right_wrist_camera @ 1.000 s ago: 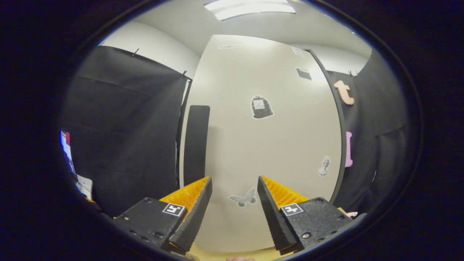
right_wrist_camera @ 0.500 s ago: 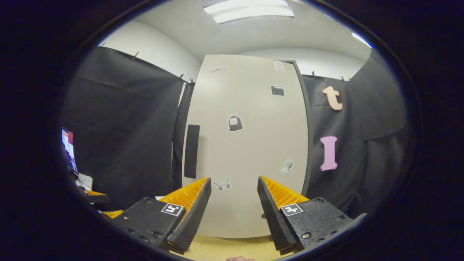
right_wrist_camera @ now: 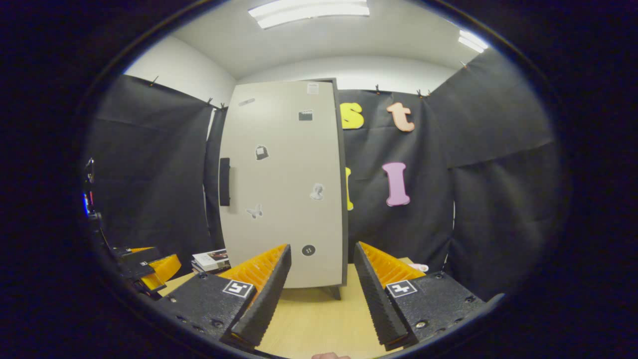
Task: Open the cabinet door with the right hand, grasp the bottle in the cabinet with the left hand and place it on the coaster, then close the cabinet door with the right hand.
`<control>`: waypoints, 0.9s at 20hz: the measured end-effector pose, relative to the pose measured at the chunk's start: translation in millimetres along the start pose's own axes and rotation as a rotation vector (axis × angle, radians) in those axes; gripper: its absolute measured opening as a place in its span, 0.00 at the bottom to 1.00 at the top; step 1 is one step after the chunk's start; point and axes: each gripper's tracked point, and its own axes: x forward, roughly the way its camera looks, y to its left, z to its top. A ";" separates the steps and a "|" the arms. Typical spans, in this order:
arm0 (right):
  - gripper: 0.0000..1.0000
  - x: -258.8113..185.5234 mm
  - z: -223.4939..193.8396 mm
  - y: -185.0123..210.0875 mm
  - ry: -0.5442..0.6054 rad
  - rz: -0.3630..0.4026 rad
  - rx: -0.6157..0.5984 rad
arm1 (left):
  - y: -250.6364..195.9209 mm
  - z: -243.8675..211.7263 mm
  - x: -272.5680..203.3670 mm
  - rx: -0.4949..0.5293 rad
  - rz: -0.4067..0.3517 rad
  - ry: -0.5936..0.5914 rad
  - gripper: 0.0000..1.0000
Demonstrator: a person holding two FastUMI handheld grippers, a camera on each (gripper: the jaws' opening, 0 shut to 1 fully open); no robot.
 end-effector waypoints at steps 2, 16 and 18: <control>0.81 -14.5 -15.3 -22.7 0.013 -0.060 0.019 | -9.8 2.2 -2.4 -0.001 -0.022 -0.015 0.94; 0.81 -40.2 -2.4 -87.7 -0.061 -0.206 0.030 | -24.9 -4.3 -1.8 0.040 -0.040 -0.024 0.94; 0.79 -37.3 -2.9 -85.0 -0.059 -0.198 0.028 | -22.3 -3.2 -2.0 0.040 -0.035 -0.028 0.94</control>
